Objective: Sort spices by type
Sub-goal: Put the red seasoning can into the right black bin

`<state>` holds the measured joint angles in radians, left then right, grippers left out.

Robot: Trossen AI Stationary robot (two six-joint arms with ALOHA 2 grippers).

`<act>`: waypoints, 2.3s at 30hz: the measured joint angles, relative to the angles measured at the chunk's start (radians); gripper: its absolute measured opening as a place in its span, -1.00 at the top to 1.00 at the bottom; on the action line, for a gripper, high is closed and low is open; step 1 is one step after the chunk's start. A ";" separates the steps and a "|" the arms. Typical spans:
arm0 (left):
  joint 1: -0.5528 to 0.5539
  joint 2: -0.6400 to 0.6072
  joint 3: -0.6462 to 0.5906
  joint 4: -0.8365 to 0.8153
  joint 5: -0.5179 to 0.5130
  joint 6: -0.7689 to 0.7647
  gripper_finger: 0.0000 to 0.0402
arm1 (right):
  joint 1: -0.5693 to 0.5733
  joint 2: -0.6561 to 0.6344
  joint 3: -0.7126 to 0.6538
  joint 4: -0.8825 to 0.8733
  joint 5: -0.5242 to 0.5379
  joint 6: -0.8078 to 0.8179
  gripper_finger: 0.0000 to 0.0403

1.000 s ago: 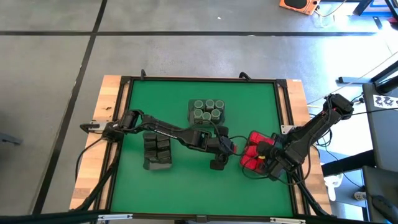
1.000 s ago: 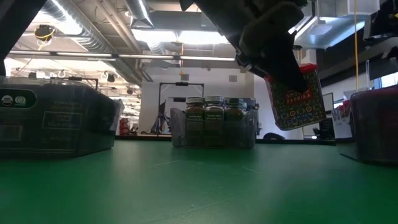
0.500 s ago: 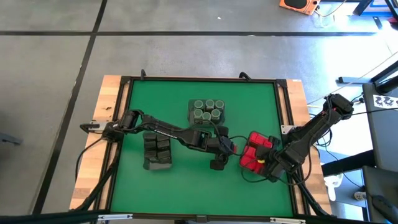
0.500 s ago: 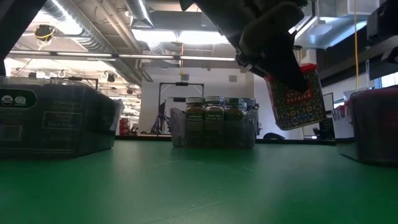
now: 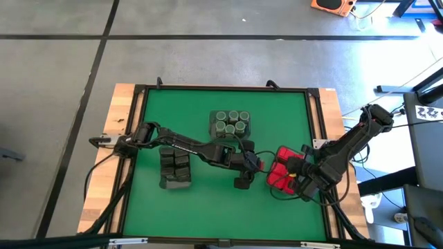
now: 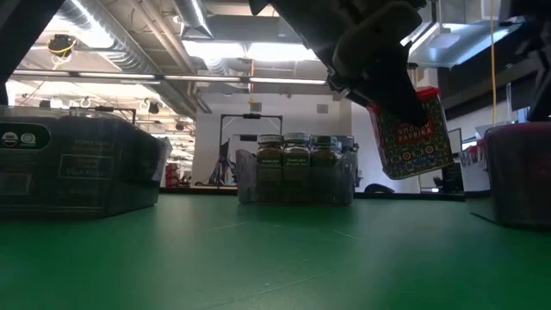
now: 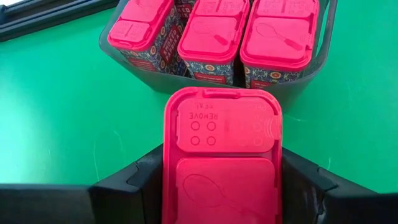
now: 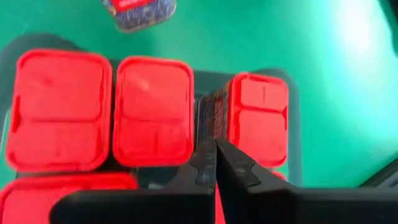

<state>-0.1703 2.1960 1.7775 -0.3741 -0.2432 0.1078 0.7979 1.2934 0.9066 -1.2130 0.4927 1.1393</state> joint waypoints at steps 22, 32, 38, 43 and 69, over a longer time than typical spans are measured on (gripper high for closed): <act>0.000 0.000 0.000 -0.009 0.000 -0.002 -0.08 | -0.239 0.000 -0.001 0.104 -0.143 -0.258 0.97; -0.043 0.000 -0.003 -0.139 0.000 -0.032 -0.08 | -0.330 0.000 -0.042 0.157 -0.223 -0.362 0.97; -0.061 0.000 -0.004 -0.142 0.000 -0.040 -0.08 | -0.369 0.000 -0.096 0.259 -0.306 -0.386 0.97; -0.064 0.000 -0.004 -0.142 0.000 -0.046 -0.08 | -0.369 0.000 -0.097 0.273 -0.358 -0.407 0.97; -0.063 0.000 -0.004 -0.139 0.000 -0.046 -0.08 | -0.415 0.000 -0.219 0.491 -0.491 -0.522 0.97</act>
<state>-0.2333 2.1960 1.7737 -0.5131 -0.2432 0.0621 0.3832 1.2938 0.6872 -0.7218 0.0019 0.6168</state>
